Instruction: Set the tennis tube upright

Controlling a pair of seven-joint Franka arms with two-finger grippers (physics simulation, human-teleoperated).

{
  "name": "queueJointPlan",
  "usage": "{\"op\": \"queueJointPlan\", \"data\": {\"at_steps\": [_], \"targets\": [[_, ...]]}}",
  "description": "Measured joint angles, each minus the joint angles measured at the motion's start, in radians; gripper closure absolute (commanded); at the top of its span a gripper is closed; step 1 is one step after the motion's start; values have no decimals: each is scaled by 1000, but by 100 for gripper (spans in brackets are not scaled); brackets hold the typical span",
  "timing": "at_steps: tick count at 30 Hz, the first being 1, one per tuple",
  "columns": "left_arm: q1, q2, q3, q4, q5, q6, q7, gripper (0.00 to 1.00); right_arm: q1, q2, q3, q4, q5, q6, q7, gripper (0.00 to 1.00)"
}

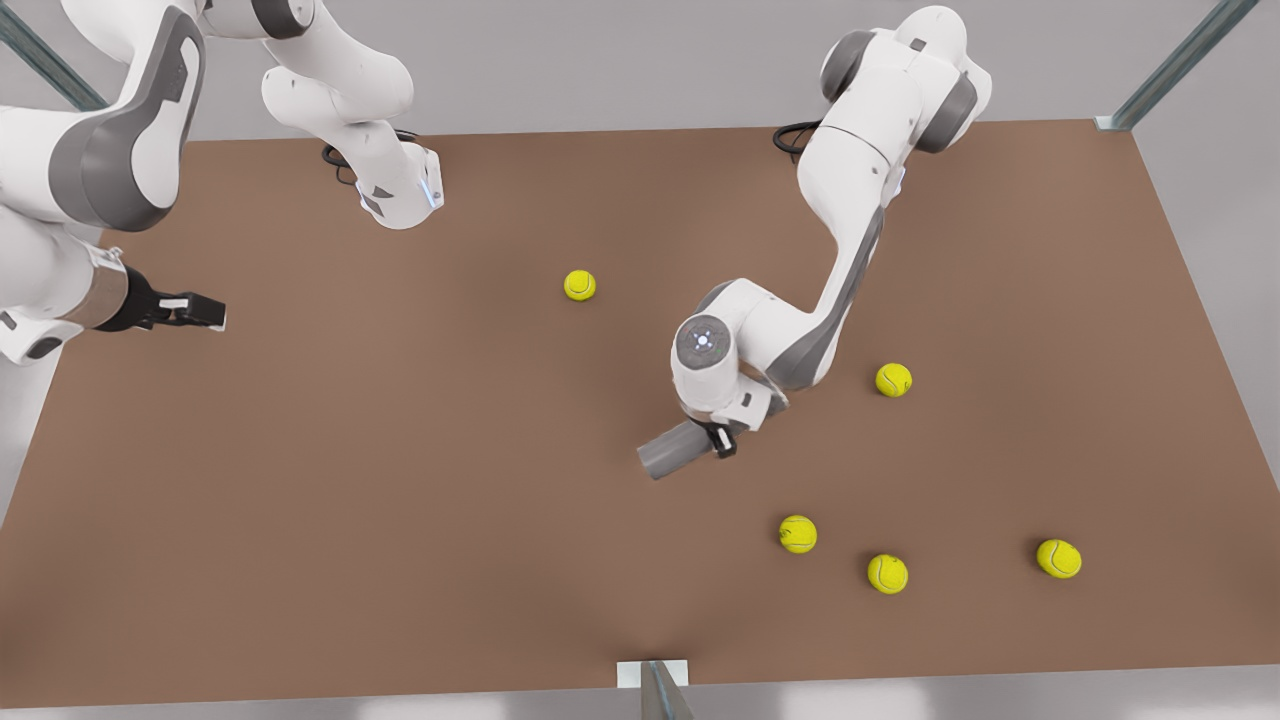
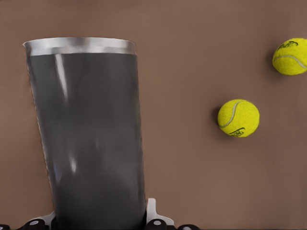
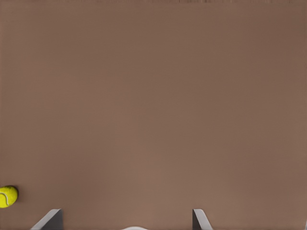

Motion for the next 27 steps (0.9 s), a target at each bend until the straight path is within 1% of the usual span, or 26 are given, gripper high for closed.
{"op": "queueJointPlan", "data": {"at_steps": [3, 5, 7, 10, 13, 18, 27], "targets": [[-1, -7, -1, 64, 234, -266, 59, 25, 0, 3, -1, 0, 2, 3, 0, 0], [-3, 3, -1, 64, 427, -415, 101, 25, -1, 3, -2, 1, 3, 4, -1, 0], [-18, 43, -2, 60, 612, -550, 144, 25, -1, 4, -2, 2, 3, 5, -1, 0], [-23, 115, 3, 44, 841, -708, 213, 25, -1, 8, -3, 3, 6, 6, -1, 0], [-24, 167, 8, 16, 982, -834, 274, 25, -1, 13, -4, 3, 11, 6, -2, 0], [-23, 240, 3, -5, 1067, -944, 359, 25, -1, 17, -5, 3, 17, 7, -2, 0], [-23, 289, -13, 2, 1044, -952, 516, 25, 1, 23, -5, 3, 21, 7, -2, 0]]}}
